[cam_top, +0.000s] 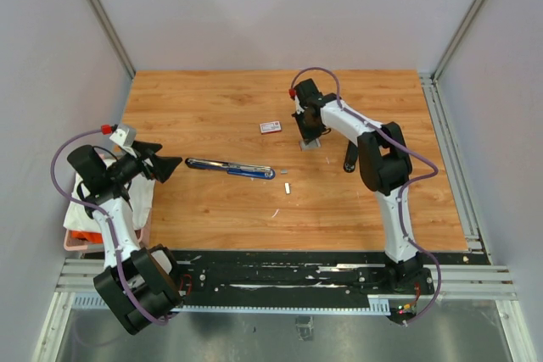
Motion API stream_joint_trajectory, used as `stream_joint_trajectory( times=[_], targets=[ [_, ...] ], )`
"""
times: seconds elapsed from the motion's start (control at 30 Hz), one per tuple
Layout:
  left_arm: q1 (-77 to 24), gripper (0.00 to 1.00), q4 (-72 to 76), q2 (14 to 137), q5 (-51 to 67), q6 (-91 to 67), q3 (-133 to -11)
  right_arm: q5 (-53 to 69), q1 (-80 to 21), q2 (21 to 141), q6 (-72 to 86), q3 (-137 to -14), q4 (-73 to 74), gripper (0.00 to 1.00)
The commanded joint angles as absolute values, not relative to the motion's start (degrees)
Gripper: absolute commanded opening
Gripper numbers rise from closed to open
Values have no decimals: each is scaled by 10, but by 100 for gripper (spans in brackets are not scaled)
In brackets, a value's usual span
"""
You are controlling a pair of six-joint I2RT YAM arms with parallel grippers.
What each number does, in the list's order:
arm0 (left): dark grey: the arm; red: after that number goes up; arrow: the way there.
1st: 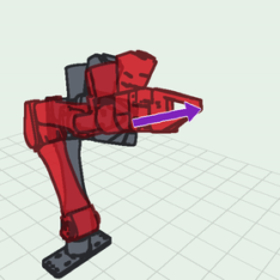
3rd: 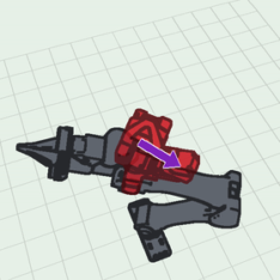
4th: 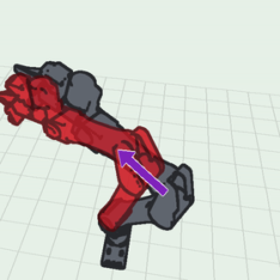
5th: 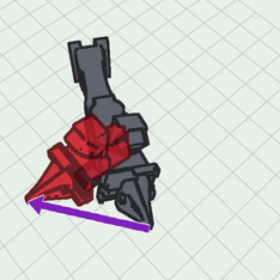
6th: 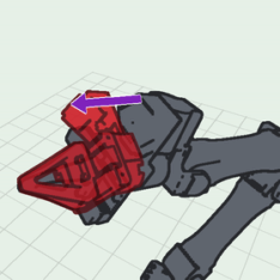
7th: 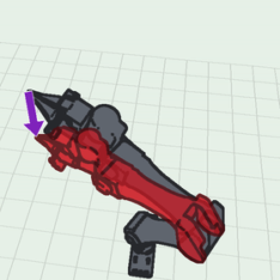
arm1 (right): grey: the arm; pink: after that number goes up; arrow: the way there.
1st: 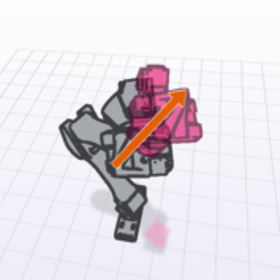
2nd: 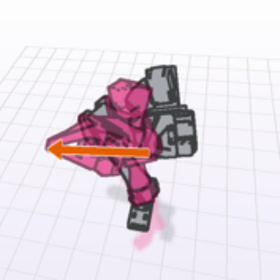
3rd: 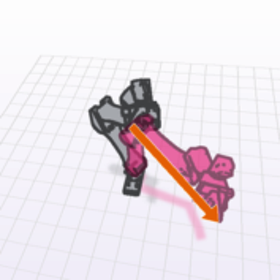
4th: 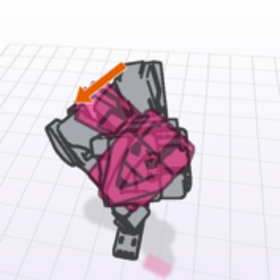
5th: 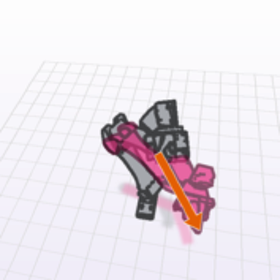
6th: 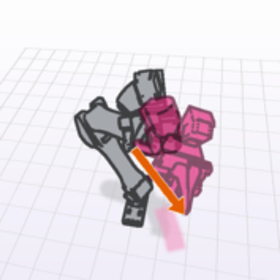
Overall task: Unload the staples from the stapler
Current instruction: Adjust the staple box at the center of the board.
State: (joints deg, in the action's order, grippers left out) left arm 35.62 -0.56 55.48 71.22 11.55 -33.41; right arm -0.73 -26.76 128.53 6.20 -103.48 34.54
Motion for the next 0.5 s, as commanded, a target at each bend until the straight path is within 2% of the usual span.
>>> stream_joint_trajectory(
  times=[0.0,0.47],
  targets=[
    [361,98,-10,557,717,123,-351,-21,-280,1298,78,-1057,352,1],
    [360,98,-11,557,717,124,-350,0,-281,1296,93,-1061,357,1]
  ],
)
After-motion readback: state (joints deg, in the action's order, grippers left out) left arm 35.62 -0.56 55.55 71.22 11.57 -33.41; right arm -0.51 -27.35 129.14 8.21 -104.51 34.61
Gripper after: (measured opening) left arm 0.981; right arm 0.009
